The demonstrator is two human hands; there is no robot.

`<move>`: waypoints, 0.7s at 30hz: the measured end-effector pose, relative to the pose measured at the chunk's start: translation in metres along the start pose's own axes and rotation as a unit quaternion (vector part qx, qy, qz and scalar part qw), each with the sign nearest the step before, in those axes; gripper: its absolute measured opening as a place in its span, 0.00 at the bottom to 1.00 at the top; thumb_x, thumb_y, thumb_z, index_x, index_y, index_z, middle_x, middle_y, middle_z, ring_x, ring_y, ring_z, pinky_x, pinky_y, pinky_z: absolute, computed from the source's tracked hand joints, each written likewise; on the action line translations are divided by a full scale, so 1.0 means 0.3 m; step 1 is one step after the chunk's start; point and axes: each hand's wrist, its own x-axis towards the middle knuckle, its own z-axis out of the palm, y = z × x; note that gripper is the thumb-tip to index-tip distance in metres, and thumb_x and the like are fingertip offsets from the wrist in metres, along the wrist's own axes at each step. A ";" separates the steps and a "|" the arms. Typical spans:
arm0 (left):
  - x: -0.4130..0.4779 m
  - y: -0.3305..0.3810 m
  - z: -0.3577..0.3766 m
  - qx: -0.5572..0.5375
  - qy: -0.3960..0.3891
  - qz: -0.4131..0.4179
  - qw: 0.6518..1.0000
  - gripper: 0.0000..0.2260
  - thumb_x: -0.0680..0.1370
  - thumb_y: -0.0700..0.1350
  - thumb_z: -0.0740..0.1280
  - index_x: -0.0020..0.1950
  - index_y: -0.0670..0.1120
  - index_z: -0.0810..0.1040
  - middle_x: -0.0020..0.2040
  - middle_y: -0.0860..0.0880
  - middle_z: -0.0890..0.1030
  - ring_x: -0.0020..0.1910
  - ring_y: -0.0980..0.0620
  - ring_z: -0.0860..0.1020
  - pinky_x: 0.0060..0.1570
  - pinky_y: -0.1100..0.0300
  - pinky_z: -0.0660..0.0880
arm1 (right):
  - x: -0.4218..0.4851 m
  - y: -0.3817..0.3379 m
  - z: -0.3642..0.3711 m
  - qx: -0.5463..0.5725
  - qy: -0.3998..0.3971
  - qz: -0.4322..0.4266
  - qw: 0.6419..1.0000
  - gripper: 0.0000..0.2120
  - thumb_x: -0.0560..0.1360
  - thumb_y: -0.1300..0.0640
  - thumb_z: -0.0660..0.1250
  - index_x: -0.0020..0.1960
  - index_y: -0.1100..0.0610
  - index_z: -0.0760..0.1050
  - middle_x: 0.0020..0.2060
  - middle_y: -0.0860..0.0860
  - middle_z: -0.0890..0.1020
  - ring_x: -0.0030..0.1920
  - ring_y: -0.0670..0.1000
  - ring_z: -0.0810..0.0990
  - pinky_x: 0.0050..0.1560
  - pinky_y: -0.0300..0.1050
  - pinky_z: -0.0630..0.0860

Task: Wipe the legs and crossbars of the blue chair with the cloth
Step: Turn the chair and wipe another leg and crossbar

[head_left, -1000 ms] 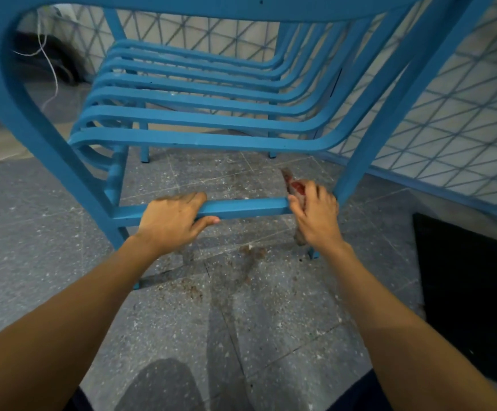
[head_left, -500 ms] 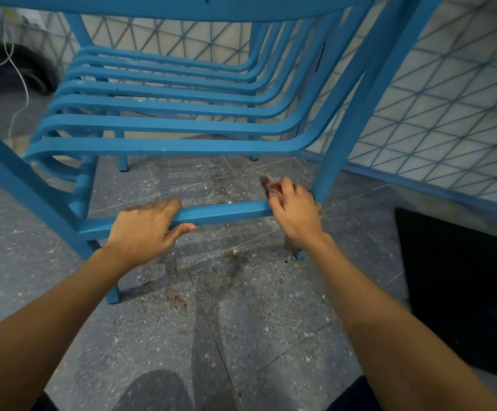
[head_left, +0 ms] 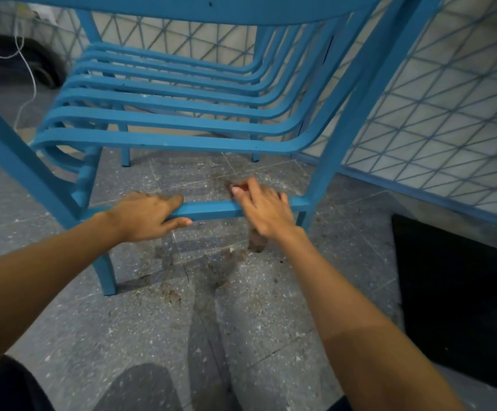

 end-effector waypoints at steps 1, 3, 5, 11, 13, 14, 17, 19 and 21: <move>0.004 -0.006 0.000 -0.004 0.000 0.009 1.000 0.43 0.64 0.74 0.26 0.57 0.52 0.66 0.39 0.55 0.71 0.33 0.54 0.72 0.38 0.57 0.71 | 0.009 0.037 -0.021 0.006 -0.003 0.020 1.000 0.23 0.79 0.36 0.41 0.59 0.48 0.65 0.58 0.52 0.78 0.59 0.54 0.75 0.66 0.59 0.60; 0.011 -0.012 0.006 0.007 0.010 0.022 1.000 0.40 0.67 0.73 0.28 0.57 0.51 0.67 0.37 0.55 0.72 0.31 0.55 0.73 0.36 0.58 0.74 | 0.034 0.103 -0.076 0.027 -0.076 0.042 0.996 0.29 0.74 0.28 0.45 0.65 0.45 0.62 0.65 0.53 0.74 0.67 0.57 0.70 0.71 0.63 0.55; 0.015 -0.004 0.010 0.021 0.017 0.026 0.999 0.36 0.69 0.71 0.31 0.56 0.51 0.67 0.36 0.55 0.72 0.30 0.54 0.73 0.33 0.59 0.73 | 0.052 0.150 -0.133 0.055 -0.213 0.033 0.975 0.39 0.65 0.24 0.59 0.71 0.33 0.50 0.75 0.54 0.61 0.74 0.60 0.59 0.72 0.65 0.53; 0.013 -0.006 0.022 0.012 0.030 0.027 0.999 0.34 0.71 0.69 0.33 0.53 0.49 0.67 0.37 0.53 0.75 0.28 0.53 0.70 0.30 0.60 0.68 | 0.075 0.174 -0.132 0.045 -0.196 -0.014 0.979 0.40 0.58 0.29 0.72 0.65 0.29 0.57 0.65 0.49 0.73 0.65 0.56 0.71 0.67 0.61 0.64; 0.011 -0.017 0.033 0.012 0.037 0.030 0.999 0.34 0.71 0.69 0.33 0.54 0.49 0.67 0.38 0.51 0.79 0.27 0.52 0.70 0.30 0.60 0.68 | 0.071 0.135 -0.090 0.016 -0.134 0.000 0.991 0.36 0.57 0.26 0.68 0.61 0.33 0.61 0.59 0.48 0.77 0.61 0.56 0.74 0.65 0.59 0.64; 0.009 -0.018 0.034 0.011 0.039 0.031 0.999 0.35 0.71 0.70 0.33 0.54 0.49 0.67 0.38 0.51 0.80 0.27 0.52 0.71 0.30 0.60 0.68 | 0.064 0.104 -0.075 0.008 -0.113 -0.002 0.994 0.34 0.58 0.27 0.69 0.60 0.36 0.63 0.59 0.48 0.77 0.61 0.57 0.73 0.64 0.57 0.64; 0.010 -0.021 0.041 0.009 0.051 0.038 0.998 0.39 0.70 0.71 0.30 0.54 0.48 0.69 0.39 0.49 0.81 0.28 0.50 0.74 0.30 0.59 0.67 | 0.045 -0.046 -0.018 0.007 -0.093 -0.025 0.995 0.35 0.62 0.32 0.70 0.64 0.40 0.64 0.61 0.52 0.76 0.62 0.57 0.72 0.64 0.54 0.62; 0.014 -0.021 0.046 0.002 0.060 0.035 0.998 0.42 0.69 0.72 0.29 0.55 0.47 0.70 0.41 0.47 0.82 0.32 0.47 0.79 0.32 0.57 0.71 | 0.032 -0.175 0.033 -0.014 -0.090 -0.058 0.994 0.39 0.63 0.31 0.69 0.69 0.41 0.60 0.64 0.56 0.73 0.64 0.58 0.70 0.66 0.55 0.62; 0.016 -0.018 0.045 -0.005 0.051 0.027 0.998 0.44 0.67 0.73 0.31 0.59 0.45 0.71 0.46 0.45 0.83 0.40 0.44 0.82 0.39 0.54 0.74 | 0.008 -0.252 0.084 -0.036 -0.068 -0.089 0.993 0.41 0.66 0.30 0.67 0.72 0.41 0.56 0.65 0.58 0.71 0.65 0.60 0.69 0.65 0.56 0.63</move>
